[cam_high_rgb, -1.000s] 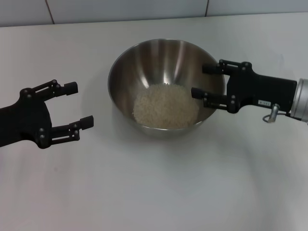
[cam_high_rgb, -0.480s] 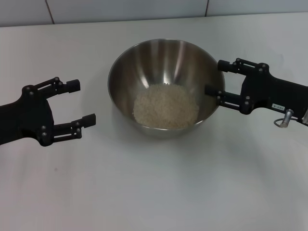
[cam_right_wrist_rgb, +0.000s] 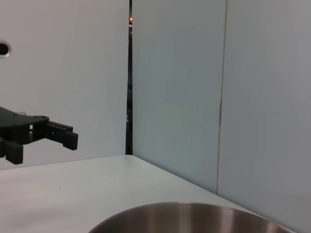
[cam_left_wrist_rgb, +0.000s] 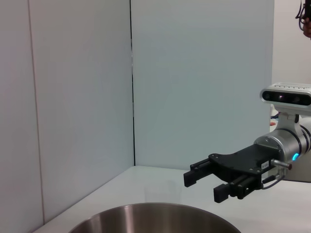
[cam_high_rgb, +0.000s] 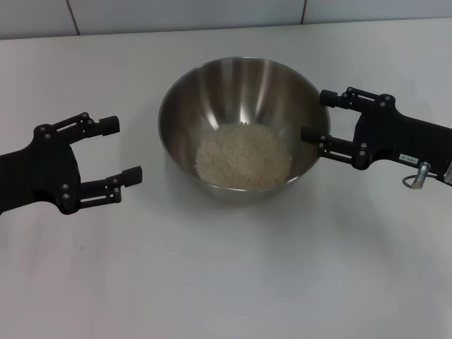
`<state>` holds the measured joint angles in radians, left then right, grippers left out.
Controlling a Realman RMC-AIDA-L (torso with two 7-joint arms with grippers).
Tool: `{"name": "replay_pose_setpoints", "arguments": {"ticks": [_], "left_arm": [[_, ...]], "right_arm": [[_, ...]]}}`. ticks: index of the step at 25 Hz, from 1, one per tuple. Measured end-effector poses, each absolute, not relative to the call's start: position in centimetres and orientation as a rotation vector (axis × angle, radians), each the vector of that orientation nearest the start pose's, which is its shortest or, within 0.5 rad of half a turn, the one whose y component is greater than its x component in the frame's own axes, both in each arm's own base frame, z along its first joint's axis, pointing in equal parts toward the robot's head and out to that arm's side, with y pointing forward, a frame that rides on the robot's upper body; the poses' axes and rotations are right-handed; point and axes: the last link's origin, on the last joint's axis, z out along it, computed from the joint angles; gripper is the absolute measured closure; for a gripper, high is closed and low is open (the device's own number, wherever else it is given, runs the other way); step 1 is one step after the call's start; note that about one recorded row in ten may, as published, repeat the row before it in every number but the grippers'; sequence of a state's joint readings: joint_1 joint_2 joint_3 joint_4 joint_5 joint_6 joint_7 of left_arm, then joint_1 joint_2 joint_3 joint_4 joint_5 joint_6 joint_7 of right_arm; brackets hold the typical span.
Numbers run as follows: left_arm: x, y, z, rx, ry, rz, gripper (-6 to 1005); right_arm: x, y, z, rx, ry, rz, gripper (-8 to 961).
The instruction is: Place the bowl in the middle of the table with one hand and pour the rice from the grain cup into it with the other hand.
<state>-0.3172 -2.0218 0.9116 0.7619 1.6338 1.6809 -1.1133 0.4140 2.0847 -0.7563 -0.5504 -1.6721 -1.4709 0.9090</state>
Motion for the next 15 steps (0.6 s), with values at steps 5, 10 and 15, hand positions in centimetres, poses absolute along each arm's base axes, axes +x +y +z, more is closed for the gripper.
{"name": "replay_pose_setpoints", "arguments": {"ticks": [5, 10, 15], "left_arm": [[-27.20, 28.63, 3.25, -2.654, -0.212, -0.870, 161], [-27.14, 28.56, 3.11, -2.653, -0.208, -0.872, 161], [-26.95, 28.64, 3.01, -2.660, -0.197, -0.872, 161]], "right_arm": [[28.27, 31.50, -0.29, -2.459, 0.256, 0.797, 268], [28.29, 31.43, -0.35, -2.459, 0.259, 0.799, 268], [28.30, 31.34, -0.45, -2.461, 0.264, 0.804, 268]]}}
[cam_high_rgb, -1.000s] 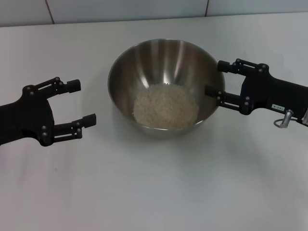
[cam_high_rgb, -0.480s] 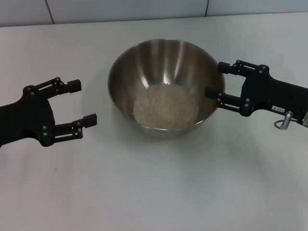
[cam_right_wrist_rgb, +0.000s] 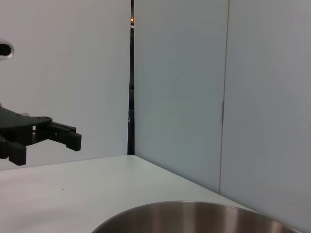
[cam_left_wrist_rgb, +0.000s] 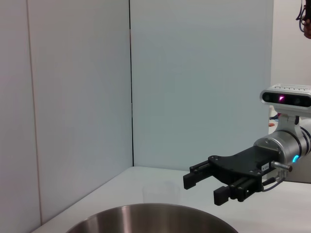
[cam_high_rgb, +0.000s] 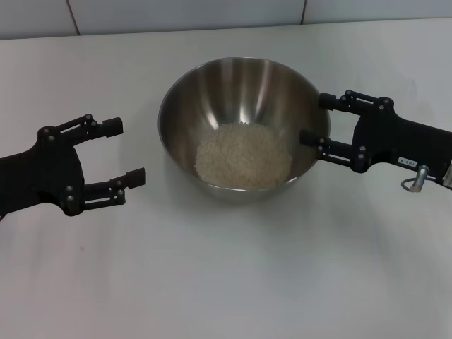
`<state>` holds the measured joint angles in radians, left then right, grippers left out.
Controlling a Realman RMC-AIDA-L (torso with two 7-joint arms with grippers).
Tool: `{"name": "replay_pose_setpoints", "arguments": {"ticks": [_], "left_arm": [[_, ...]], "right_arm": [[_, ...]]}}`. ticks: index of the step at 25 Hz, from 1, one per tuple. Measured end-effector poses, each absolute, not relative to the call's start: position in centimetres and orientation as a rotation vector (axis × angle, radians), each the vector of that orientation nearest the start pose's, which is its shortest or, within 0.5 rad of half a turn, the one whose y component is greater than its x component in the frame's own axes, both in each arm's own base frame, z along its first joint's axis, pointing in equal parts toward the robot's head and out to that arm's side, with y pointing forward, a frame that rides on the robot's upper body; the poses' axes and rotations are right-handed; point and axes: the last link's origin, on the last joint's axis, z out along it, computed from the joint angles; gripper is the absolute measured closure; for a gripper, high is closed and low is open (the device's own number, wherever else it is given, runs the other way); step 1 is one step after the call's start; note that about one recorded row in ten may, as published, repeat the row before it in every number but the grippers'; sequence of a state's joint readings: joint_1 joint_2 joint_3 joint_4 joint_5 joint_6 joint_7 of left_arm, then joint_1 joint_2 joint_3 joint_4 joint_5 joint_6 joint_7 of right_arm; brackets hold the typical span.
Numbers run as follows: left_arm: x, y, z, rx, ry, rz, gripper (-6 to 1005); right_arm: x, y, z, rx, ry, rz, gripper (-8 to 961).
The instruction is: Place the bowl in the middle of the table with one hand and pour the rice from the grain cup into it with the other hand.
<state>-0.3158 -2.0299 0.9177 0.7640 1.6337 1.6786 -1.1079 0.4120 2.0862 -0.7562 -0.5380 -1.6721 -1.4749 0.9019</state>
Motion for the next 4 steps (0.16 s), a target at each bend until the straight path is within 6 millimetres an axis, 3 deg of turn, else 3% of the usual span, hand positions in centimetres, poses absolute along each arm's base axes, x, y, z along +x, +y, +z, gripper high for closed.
{"name": "replay_pose_setpoints", "arguments": {"ticks": [4], "left_arm": [[-26.89, 28.64, 2.92, -2.661, -0.195, -0.874, 161]], "right_arm": [[28.28, 31.30, -0.54, -2.463, 0.268, 0.809, 268]]}}
